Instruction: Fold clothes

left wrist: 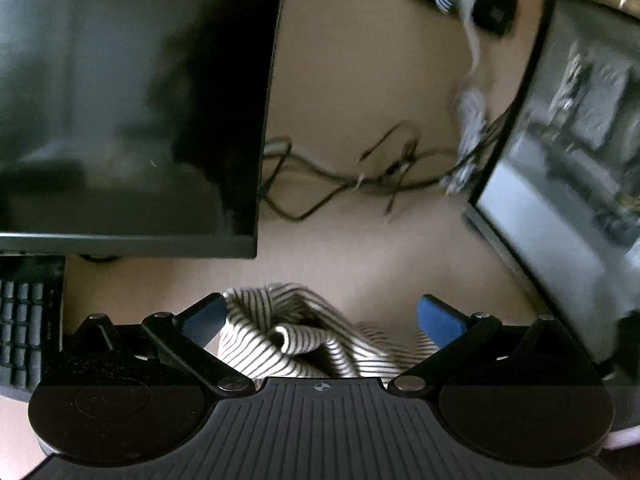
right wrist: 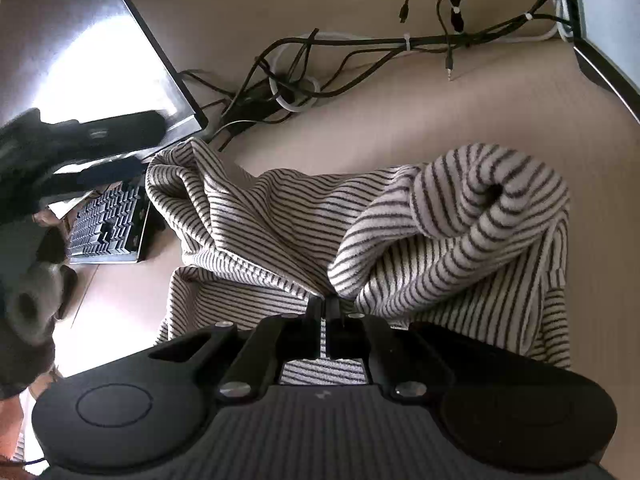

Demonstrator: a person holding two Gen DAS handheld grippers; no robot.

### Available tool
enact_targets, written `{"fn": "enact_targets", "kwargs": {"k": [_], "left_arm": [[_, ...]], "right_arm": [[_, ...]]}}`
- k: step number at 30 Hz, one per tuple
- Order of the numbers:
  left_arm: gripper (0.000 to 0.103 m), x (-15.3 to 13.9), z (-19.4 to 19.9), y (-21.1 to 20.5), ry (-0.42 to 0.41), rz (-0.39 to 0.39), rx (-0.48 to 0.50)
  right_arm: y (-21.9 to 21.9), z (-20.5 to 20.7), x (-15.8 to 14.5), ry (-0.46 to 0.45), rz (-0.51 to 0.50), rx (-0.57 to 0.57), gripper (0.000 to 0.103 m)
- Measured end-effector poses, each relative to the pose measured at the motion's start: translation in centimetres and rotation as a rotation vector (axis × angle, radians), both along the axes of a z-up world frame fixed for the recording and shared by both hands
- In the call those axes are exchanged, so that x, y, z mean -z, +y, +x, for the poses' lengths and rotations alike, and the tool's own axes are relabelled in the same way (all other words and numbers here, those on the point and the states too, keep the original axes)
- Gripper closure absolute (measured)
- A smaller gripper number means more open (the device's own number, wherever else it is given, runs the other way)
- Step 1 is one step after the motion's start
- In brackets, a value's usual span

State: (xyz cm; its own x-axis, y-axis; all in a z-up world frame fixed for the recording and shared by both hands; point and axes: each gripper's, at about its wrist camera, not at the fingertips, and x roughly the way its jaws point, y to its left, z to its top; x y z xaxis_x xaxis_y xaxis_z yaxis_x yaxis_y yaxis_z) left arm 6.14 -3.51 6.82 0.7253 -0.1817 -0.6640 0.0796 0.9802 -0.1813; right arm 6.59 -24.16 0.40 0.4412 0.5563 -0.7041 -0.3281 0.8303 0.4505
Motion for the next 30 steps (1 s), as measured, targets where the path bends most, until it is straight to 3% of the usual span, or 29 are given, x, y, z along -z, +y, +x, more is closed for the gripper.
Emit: {"fn": "enact_targets", "kwargs": {"k": [4,5,7,10,15,17,19,21,27,30], "left_arm": [[0.0,2.7,2.2,1.2,0.088,-0.069,-0.065],[0.009,3.0,2.2,1.6,0.087,-0.084,-0.073],[0.044,3.4,1.8,2.3,0.084,-0.102,-0.077],[0.049,3.6,0.7,3.0,0.079,-0.113,-0.071],[0.049,3.6,-2.9,2.9,0.024,-0.07,-0.022],[0.049,3.8,-4.0,2.8,0.02,-0.076,-0.017],[0.047,4.0,-4.7,2.9,0.019,-0.085,-0.026],[0.045,4.3,-5.3,3.1,0.019,-0.092,-0.031],[0.033,3.2,-5.9,4.0,0.008,-0.115,-0.04],[0.033,0.3,-6.5,4.0,-0.079,-0.104,-0.037]], "right_arm": [[-0.3,-0.2,0.0,0.0,0.006,0.001,0.103],[-0.3,-0.2,-0.1,0.0,0.007,-0.001,0.103],[-0.4,-0.1,-0.1,-0.001,0.007,-0.004,0.103],[-0.3,-0.5,-1.0,-0.027,-0.013,-0.014,0.103],[-0.2,-1.5,-3.2,-0.094,-0.055,-0.029,0.096],[-0.5,-2.2,-5.0,-0.178,-0.06,-0.013,0.09],[-0.9,-2.8,-6.9,-0.262,-0.065,0.003,0.069],[-1.2,-3.4,-8.3,-0.331,-0.073,0.019,0.057],[-1.0,-3.5,-6.0,-0.306,-0.132,0.063,0.06],[-0.9,-3.5,-4.9,-0.293,-0.162,0.085,0.058]]}}
